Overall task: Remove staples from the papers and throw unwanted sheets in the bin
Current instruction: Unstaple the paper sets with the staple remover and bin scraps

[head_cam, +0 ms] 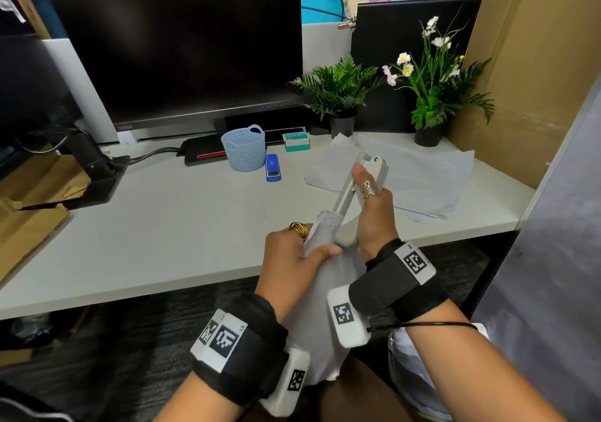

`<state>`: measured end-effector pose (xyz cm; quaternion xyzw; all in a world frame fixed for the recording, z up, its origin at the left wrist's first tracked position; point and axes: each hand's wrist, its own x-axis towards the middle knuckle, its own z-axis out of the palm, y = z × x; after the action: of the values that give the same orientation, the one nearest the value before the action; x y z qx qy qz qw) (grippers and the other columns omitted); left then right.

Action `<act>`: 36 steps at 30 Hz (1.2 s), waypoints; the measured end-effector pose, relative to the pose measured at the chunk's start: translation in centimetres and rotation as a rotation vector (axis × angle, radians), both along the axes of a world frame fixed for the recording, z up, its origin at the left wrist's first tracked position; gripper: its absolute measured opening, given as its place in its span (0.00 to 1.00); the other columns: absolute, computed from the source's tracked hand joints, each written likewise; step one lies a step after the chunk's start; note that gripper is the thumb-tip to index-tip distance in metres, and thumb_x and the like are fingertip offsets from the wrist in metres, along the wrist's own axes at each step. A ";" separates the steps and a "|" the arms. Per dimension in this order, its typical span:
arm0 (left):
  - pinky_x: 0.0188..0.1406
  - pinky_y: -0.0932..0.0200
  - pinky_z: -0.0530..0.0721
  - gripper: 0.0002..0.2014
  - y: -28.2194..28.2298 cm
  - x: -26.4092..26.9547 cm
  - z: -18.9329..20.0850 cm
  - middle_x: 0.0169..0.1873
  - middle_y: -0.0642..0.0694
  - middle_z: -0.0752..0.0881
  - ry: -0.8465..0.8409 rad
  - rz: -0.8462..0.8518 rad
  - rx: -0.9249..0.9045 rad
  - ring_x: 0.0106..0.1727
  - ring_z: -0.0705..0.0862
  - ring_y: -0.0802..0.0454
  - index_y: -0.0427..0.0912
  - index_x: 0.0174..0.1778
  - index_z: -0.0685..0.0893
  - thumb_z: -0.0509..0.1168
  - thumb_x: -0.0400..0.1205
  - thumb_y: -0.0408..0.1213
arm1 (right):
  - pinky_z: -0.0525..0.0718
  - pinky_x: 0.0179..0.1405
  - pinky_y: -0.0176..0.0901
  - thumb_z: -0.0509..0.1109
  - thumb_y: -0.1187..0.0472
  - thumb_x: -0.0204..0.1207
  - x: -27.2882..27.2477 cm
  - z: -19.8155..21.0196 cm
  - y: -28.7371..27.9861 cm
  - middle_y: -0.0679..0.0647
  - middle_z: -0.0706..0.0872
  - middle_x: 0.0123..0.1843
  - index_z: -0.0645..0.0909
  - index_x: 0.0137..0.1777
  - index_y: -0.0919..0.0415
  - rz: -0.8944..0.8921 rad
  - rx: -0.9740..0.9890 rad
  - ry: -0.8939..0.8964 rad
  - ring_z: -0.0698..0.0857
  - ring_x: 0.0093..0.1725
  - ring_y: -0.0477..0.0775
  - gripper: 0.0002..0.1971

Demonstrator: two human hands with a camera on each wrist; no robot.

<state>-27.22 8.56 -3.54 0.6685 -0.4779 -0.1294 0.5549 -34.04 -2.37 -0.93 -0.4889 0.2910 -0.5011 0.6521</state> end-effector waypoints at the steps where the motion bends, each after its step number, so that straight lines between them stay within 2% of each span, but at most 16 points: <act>1: 0.22 0.75 0.68 0.24 -0.1 0.1 -0.1 0.10 0.56 0.71 -0.007 -0.007 0.003 0.18 0.72 0.63 0.49 0.17 0.68 0.75 0.72 0.31 | 0.82 0.51 0.47 0.65 0.54 0.81 0.0 0.0 0.1 0.52 0.86 0.39 0.82 0.41 0.54 -0.002 -0.016 -0.004 0.85 0.44 0.54 0.09; 5: 0.24 0.74 0.70 0.20 -0.1 0.5 -0.2 0.14 0.55 0.70 -0.059 0.002 0.037 0.22 0.74 0.63 0.46 0.21 0.71 0.75 0.73 0.36 | 0.83 0.48 0.42 0.65 0.53 0.80 0.6 0.0 0.0 0.52 0.85 0.39 0.82 0.41 0.55 0.005 -0.056 0.031 0.84 0.44 0.53 0.09; 8: 0.22 0.73 0.68 0.24 -0.3 1.2 -0.5 0.11 0.56 0.69 -0.016 0.062 0.019 0.19 0.71 0.63 0.46 0.19 0.67 0.74 0.74 0.36 | 0.82 0.37 0.29 0.65 0.50 0.80 1.4 0.3 -0.8 0.48 0.86 0.40 0.82 0.45 0.54 0.109 -0.013 0.110 0.85 0.41 0.48 0.09; 10: 0.23 0.72 0.68 0.23 -0.5 2.0 -0.8 0.13 0.57 0.69 -0.003 0.116 0.021 0.19 0.71 0.63 0.47 0.19 0.68 0.74 0.74 0.37 | 0.82 0.49 0.36 0.64 0.43 0.78 2.5 0.6 -2.2 0.49 0.87 0.45 0.82 0.46 0.49 0.195 0.042 0.219 0.85 0.48 0.50 0.12; 12: 0.26 0.73 0.71 0.16 -0.7 2.9 -1.2 0.21 0.57 0.76 -0.020 0.136 0.048 0.24 0.75 0.63 0.45 0.25 0.75 0.73 0.75 0.38 | 0.79 0.61 0.49 0.67 0.34 0.69 3.1 0.7 -4.3 0.53 0.87 0.55 0.81 0.57 0.48 0.281 0.097 0.343 0.84 0.56 0.56 0.23; 14: 0.29 0.72 0.72 0.12 -0.7 3.7 -1.7 0.26 0.52 0.79 -0.036 0.146 0.080 0.29 0.76 0.61 0.39 0.32 0.79 0.73 0.75 0.40 | 0.78 0.61 0.52 0.69 0.36 0.64 3.3 0.4 -6.8 0.57 0.84 0.59 0.73 0.70 0.57 0.274 0.144 0.513 0.83 0.57 0.61 0.37; 17: 0.27 0.69 0.70 0.15 -0.6 4.7 -2.4 0.25 0.52 0.75 -0.046 0.148 0.117 0.29 0.73 0.55 0.36 0.31 0.78 0.74 0.75 0.42 | 0.74 0.52 0.45 0.65 0.50 0.76 2.2 1.0 -8.4 0.62 0.77 0.56 0.70 0.64 0.65 0.210 -0.046 0.947 0.78 0.55 0.63 0.23; 20: 0.27 0.73 0.71 0.13 -0.2 4.9 -2.3 0.25 0.54 0.74 -0.049 0.093 0.139 0.28 0.74 0.60 0.42 0.29 0.78 0.74 0.74 0.39 | 0.74 0.52 0.43 0.67 0.52 0.78 2.0 0.3 -9.7 0.64 0.79 0.64 0.74 0.66 0.70 0.215 -0.311 1.345 0.78 0.63 0.63 0.24; 23: 0.27 0.75 0.70 0.18 0.1 4.7 -2.0 0.22 0.58 0.72 -0.066 0.046 0.132 0.25 0.75 0.66 0.51 0.25 0.73 0.74 0.74 0.34 | 0.75 0.50 0.42 0.69 0.50 0.77 2.6 -0.4 -10.2 0.64 0.81 0.62 0.76 0.62 0.70 0.198 -0.492 1.527 0.80 0.61 0.62 0.24; 26: 0.29 0.76 0.70 0.19 0.1 4.7 -1.8 0.22 0.59 0.72 -0.094 0.042 0.079 0.26 0.75 0.69 0.52 0.25 0.72 0.72 0.75 0.32 | 0.72 0.36 0.37 0.72 0.44 0.73 3.4 -0.8 -10.3 0.61 0.81 0.52 0.78 0.59 0.69 0.224 -0.560 1.608 0.79 0.51 0.59 0.28; 28: 0.31 0.75 0.70 0.16 0.0 4.8 -1.6 0.23 0.57 0.74 -0.126 0.035 0.046 0.28 0.75 0.68 0.50 0.27 0.75 0.72 0.76 0.32 | 0.71 0.36 0.38 0.71 0.42 0.74 3.5 -0.7 -10.0 0.61 0.82 0.56 0.78 0.60 0.69 0.243 -0.627 1.624 0.78 0.51 0.57 0.29; 29: 0.32 0.75 0.71 0.14 0.0 4.9 -1.5 0.25 0.56 0.76 -0.137 0.034 0.039 0.29 0.76 0.68 0.50 0.29 0.76 0.71 0.76 0.33 | 0.75 0.43 0.39 0.69 0.43 0.75 3.4 -0.6 -9.6 0.61 0.82 0.61 0.78 0.62 0.69 0.222 -0.689 1.572 0.78 0.55 0.57 0.28; 31: 0.35 0.76 0.72 0.08 0.1 5.0 -1.2 0.29 0.52 0.81 -0.143 0.052 0.013 0.32 0.78 0.65 0.48 0.33 0.81 0.71 0.77 0.34 | 0.74 0.60 0.41 0.67 0.45 0.78 2.5 -0.2 -7.9 0.57 0.84 0.63 0.80 0.64 0.63 0.157 -0.823 1.261 0.79 0.62 0.54 0.24; 32: 0.38 0.77 0.73 0.05 0.1 5.2 -1.1 0.32 0.51 0.84 -0.140 0.079 -0.009 0.35 0.80 0.64 0.46 0.37 0.83 0.71 0.78 0.35 | 0.75 0.62 0.41 0.68 0.47 0.77 1.7 0.1 -6.6 0.54 0.86 0.60 0.83 0.62 0.60 0.172 -0.832 1.030 0.81 0.61 0.51 0.20; 34: 0.43 0.78 0.75 0.02 -0.1 5.6 -0.9 0.39 0.51 0.87 -0.126 0.150 -0.066 0.42 0.83 0.60 0.45 0.44 0.86 0.71 0.77 0.35 | 0.79 0.59 0.38 0.76 0.52 0.71 0.1 0.4 -4.2 0.52 0.88 0.53 0.85 0.56 0.57 0.364 -0.740 0.714 0.84 0.55 0.47 0.16; 36: 0.46 0.78 0.77 0.05 -0.4 5.7 -0.6 0.41 0.53 0.87 -0.093 0.189 -0.112 0.45 0.84 0.60 0.45 0.47 0.86 0.71 0.77 0.35 | 0.80 0.56 0.32 0.81 0.61 0.65 -0.9 -0.8 -3.2 0.49 0.88 0.51 0.84 0.56 0.58 0.501 -0.735 0.649 0.84 0.52 0.42 0.19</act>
<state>-21.49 8.11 -4.15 0.6836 -0.4446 -0.0186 0.5785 -34.99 -5.61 -1.74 -0.8682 0.1578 -0.2226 0.4143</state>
